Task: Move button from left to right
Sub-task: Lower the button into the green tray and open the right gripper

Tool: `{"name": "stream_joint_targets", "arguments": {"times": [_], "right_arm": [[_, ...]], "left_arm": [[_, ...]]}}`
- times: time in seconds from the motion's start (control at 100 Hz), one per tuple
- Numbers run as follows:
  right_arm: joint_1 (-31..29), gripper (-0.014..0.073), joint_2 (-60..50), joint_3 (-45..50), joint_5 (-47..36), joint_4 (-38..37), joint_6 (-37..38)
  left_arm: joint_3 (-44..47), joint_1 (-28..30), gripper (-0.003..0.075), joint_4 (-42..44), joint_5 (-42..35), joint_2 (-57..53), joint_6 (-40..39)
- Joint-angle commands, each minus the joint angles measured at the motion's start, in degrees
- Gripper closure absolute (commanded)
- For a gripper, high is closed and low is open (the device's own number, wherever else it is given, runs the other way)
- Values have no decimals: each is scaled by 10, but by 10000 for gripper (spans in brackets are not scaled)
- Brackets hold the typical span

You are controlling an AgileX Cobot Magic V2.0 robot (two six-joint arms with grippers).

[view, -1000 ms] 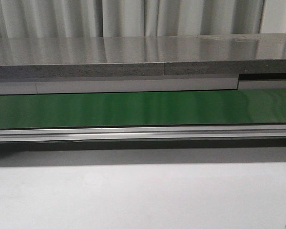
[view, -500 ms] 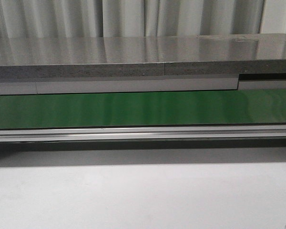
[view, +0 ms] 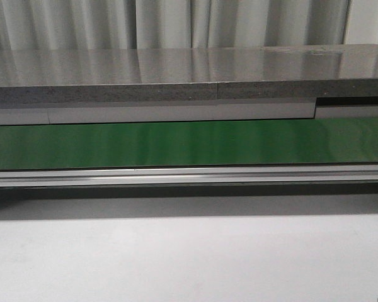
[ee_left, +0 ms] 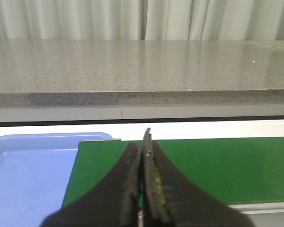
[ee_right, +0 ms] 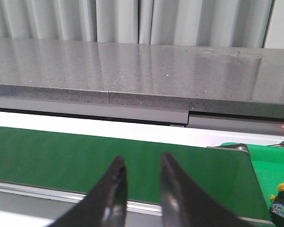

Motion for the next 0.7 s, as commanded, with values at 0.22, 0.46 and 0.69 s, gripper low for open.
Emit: {"name": "stream_joint_targets", "arguments": {"times": [0.22, 0.46, 0.69], "right_arm": [[-1, 662, 7, -15, -38, 5, -5], [-1, 662, 7, -15, -38, 5, -5], [-1, 662, 7, -15, -38, 5, -5]], "left_arm": [[-17, -5, 741, -8, -43, 4, -1], [-17, -5, 741, -8, -43, 4, -1], [-17, -5, 741, -8, -43, 4, -1]]}}
